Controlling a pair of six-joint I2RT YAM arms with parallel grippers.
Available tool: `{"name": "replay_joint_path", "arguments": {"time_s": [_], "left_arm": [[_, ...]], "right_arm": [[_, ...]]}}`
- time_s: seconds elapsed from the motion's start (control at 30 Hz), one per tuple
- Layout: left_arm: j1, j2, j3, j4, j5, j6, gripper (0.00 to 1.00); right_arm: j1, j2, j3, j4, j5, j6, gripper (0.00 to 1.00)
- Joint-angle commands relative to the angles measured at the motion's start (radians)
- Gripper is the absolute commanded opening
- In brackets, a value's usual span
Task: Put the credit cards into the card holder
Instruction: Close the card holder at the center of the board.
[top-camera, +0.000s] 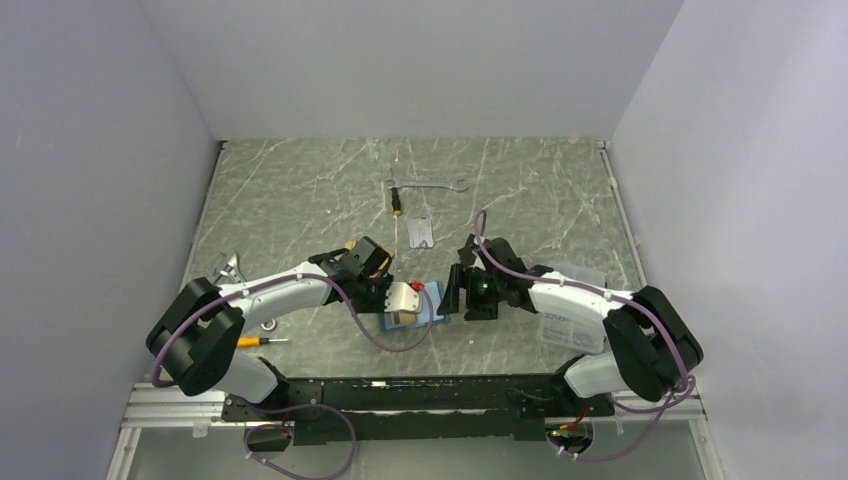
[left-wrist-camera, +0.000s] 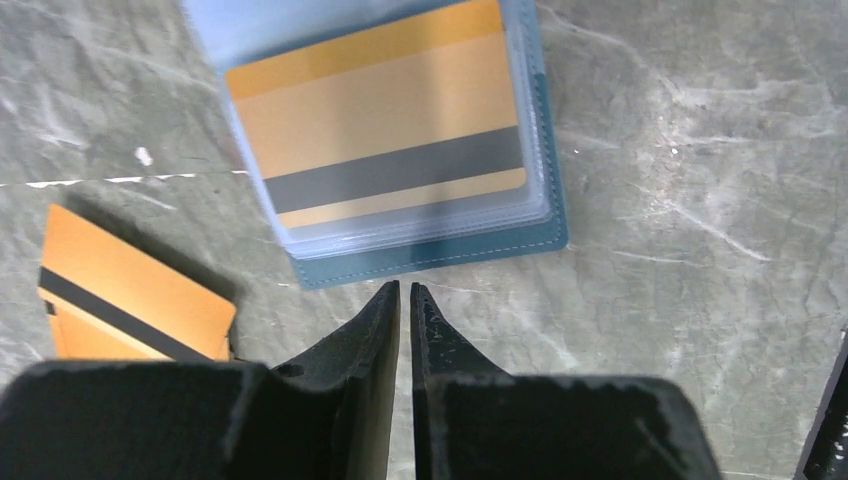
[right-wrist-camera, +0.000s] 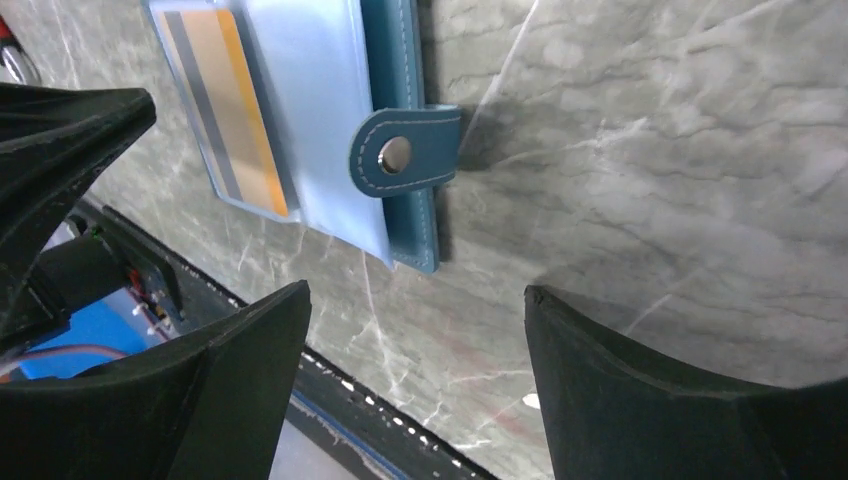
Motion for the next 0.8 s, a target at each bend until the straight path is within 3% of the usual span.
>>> {"name": "replay_joint_path", "arguments": {"time_s": [0.0,0.17,0.57,0.77], "left_arm": [[0.015,-0.022,0.051,-0.014,0.063,-0.008,0.15],[0.016,0.005,0.045,0.01,0.054,0.001,0.15],[0.016,0.106,0.034,0.045,0.02,0.017,0.15],[0.016,0.083,0.004,0.064,0.024,-0.014,0.15]], "right_arm": [[-0.014,-0.048,-0.051,0.098,-0.004,0.043,0.82],[-0.027,0.001,-0.1,0.271,-0.071,0.089,0.82],[-0.079,0.16,-0.224,0.667,-0.258,0.237,0.63],[-0.1,0.233,-0.289,0.969,-0.352,0.315,0.49]]}}
